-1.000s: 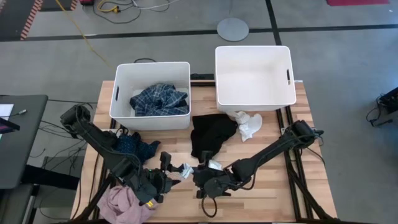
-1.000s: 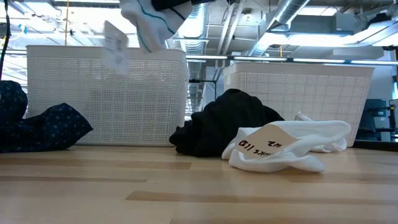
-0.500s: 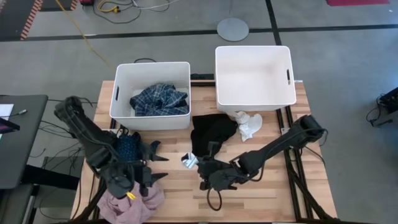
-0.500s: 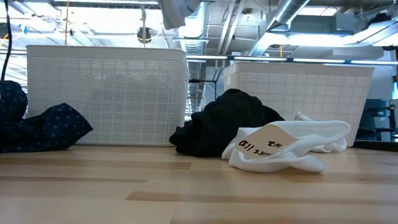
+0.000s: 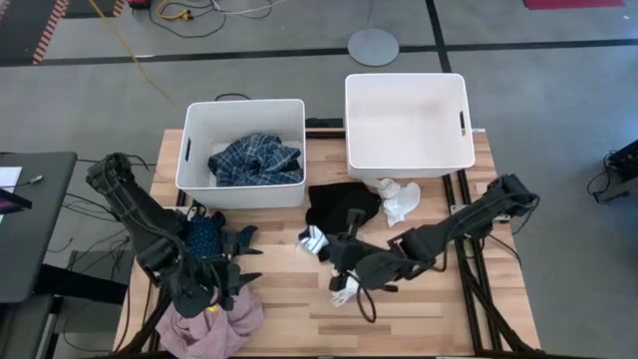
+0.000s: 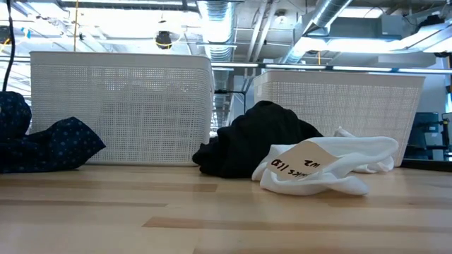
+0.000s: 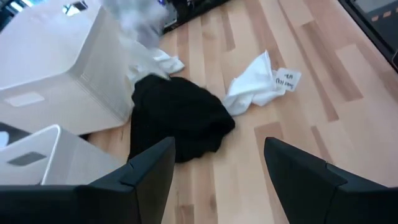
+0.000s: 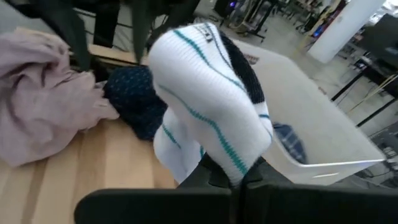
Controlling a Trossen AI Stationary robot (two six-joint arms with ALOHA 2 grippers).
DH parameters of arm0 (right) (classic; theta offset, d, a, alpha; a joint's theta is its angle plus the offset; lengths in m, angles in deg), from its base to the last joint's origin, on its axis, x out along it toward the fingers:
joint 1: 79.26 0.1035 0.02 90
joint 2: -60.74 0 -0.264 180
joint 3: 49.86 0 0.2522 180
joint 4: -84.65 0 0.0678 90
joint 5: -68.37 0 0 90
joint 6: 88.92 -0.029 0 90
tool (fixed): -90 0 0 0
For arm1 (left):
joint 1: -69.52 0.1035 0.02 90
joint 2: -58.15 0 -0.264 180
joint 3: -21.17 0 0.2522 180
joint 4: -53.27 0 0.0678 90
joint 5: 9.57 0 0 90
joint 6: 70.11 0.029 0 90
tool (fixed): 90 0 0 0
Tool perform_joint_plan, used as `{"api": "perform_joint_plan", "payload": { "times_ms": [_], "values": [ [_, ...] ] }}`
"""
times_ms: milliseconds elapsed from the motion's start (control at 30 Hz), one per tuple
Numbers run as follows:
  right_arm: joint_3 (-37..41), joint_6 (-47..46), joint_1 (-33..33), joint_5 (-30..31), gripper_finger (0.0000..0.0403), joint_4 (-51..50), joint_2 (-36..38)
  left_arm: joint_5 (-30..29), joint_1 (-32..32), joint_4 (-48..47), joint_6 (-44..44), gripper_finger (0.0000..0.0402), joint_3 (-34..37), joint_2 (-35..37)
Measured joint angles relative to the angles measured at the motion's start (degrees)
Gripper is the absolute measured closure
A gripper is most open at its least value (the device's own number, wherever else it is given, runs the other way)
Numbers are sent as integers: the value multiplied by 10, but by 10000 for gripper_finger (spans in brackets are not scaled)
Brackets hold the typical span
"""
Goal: Sort clothes
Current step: Put the white patterned sock into the right laundry bin
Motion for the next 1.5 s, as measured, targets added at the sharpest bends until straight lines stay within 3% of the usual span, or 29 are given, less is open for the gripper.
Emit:
{"api": "perform_joint_plan", "payload": {
  "times_ms": [500, 733, 1300, 1500],
  "values": [
    [0, 69, -56, 14, 402, -1, 83, 0, -29, -17, -41, 158, 0, 0],
    [0, 63, -110, 44, 402, -60, 113, 15, -31, -19, -55, 158, 0, 0],
    [0, -155, -286, 55, 402, -341, 137, 23, -31, -28, -76, 158, 1, -7],
    [0, -195, -346, 50, 402, -387, 137, 32, -31, -28, -86, 159, 1, -7]
  ]
}}
